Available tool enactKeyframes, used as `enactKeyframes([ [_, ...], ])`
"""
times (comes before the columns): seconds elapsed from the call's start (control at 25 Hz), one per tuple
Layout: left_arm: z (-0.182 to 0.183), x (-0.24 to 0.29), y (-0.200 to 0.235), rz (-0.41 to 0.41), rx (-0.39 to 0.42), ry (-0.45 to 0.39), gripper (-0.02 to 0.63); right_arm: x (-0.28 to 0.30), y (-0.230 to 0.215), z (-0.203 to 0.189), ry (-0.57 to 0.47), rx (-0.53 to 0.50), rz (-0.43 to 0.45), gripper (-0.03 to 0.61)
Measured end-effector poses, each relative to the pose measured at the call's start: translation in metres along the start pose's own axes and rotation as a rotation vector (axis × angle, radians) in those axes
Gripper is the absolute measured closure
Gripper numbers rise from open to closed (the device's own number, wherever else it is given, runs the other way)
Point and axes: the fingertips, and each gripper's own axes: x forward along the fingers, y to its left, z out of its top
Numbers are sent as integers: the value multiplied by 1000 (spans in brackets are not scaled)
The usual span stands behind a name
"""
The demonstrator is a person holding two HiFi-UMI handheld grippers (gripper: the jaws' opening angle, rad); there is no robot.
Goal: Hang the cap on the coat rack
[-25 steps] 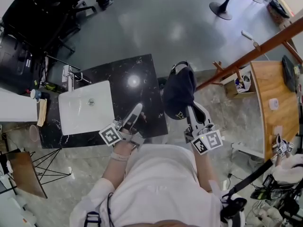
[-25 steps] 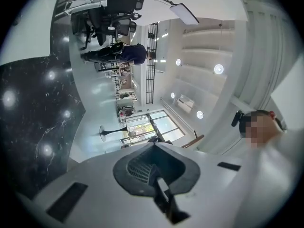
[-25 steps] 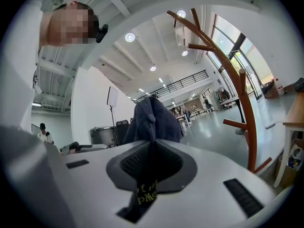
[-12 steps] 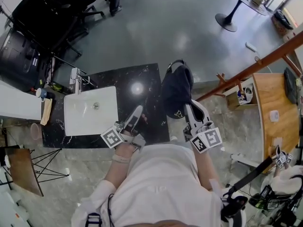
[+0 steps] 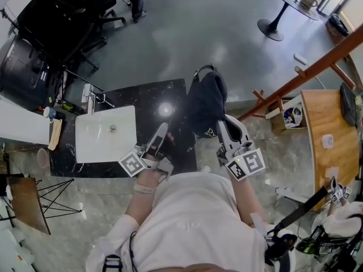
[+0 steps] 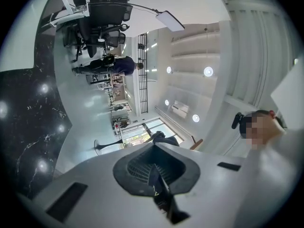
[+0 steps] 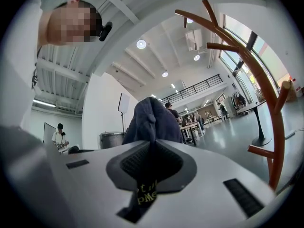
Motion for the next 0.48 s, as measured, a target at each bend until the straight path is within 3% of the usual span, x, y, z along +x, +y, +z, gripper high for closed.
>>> enactKeyframes([
  [0.2, -16, 29, -16, -51, 16, 47, 606, -14, -11, 25, -62, -31, -26, 534],
  [0.48, -51, 79, -33, -117, 5, 138, 606, -61, -47, 58, -131, -52, -138, 534],
])
